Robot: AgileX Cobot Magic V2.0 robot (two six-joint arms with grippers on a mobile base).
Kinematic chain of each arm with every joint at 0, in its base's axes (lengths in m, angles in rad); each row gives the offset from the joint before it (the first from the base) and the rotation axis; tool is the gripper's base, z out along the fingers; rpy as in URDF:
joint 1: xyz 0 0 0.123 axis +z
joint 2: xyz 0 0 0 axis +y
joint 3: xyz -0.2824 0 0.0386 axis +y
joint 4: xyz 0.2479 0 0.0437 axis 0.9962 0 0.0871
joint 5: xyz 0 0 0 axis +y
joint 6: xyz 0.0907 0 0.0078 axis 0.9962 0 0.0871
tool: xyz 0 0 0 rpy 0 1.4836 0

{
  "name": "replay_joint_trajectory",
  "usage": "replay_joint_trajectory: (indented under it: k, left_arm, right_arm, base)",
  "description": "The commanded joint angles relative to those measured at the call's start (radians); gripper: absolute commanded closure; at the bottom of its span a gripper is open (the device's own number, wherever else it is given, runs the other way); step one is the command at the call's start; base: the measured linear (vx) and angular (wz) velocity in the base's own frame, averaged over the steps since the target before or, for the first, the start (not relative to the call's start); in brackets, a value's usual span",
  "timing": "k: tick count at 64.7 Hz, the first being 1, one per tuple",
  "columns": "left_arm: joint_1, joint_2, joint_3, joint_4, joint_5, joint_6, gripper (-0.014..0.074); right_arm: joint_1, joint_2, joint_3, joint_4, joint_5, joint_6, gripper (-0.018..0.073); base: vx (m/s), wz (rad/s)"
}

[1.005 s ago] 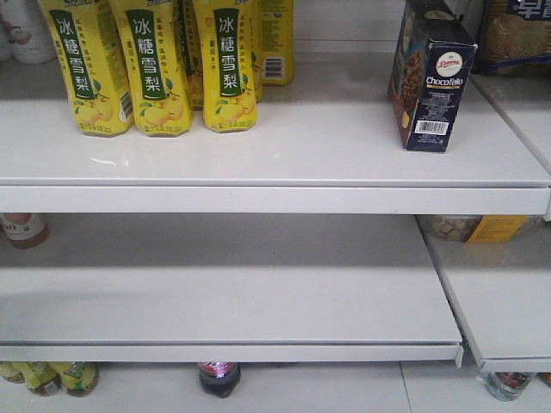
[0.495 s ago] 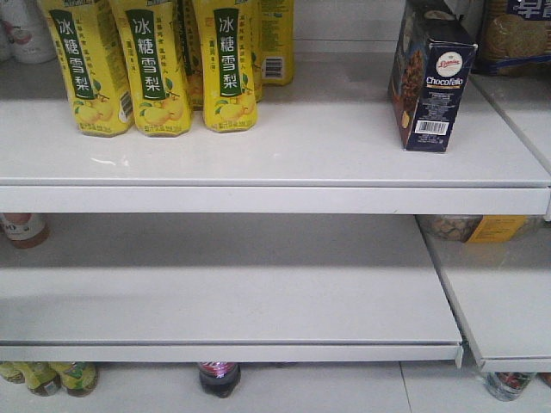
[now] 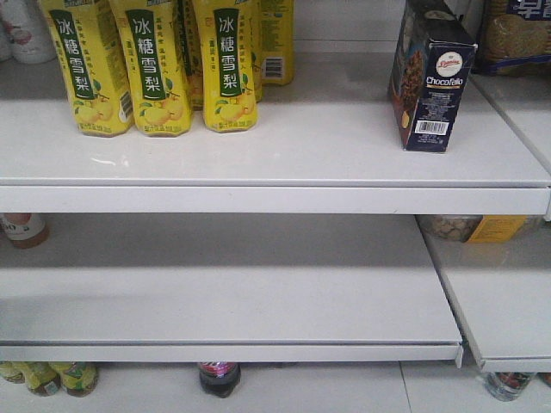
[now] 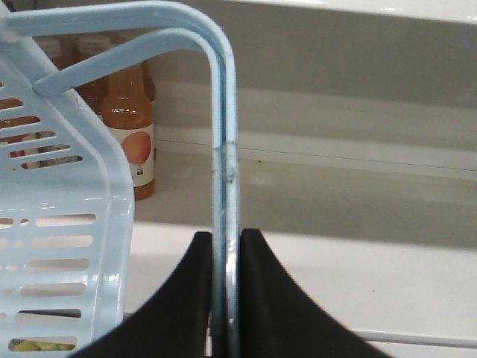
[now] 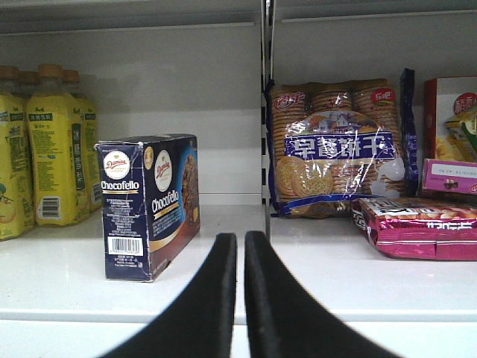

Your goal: Left arm holds basket, right arm returns cookies

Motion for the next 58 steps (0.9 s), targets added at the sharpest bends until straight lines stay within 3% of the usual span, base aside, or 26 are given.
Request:
replay_joint_trajectory:
  k: [1,14,24,32,37,45,58]
  left_arm:
    - [-0.002,-0.017,-0.028,0.012,-0.102,0.020,0.0592]
    - [-0.002,-0.017,-0.028,0.012,-0.102,0.020,0.0592]
    - [-0.002,-0.017,-0.028,0.012,-0.102,0.020,0.0592]
    - [-0.002,-0.017,-0.028,0.012,-0.102,0.020,0.0592]
    - [-0.002,-0.017,-0.028,0.012,-0.102,0.020,0.0592]
    - [-0.002,-0.017,-0.028,0.012,-0.102,0.020,0.0592]
    - [-0.002,-0.017,-0.028,0.012,-0.102,0.020,0.0592]
  right_arm:
    - [-0.003,0.008,-0.026,-0.039,0.006,-0.010,0.0570]
    - [-0.003,0.008,-0.026,-0.098,0.077,-0.008,0.0569]
    - [-0.003,0.008,-0.026,-0.097,0.029,0.000,0.0569]
    - [-0.003,0.008,-0.026,-0.060,-0.046,-0.095,0.0569]
    - [-0.004,0.008,-0.026,-0.001,-0.090,-0.188,0.0569]
    - [-0.021,0.008,-0.026,0.177,-0.113,-0.353,0.0569]
    - [-0.216,0.008,-0.026,0.455,-0.276,-0.619,0.0569]
  base:
    - [0.00,0.00]
    - [0.00,0.00]
    - [0.00,0.00]
    - [0.00,0.00]
    - [0.00,0.00]
    - [0.00,0.00]
    - [0.00,0.00]
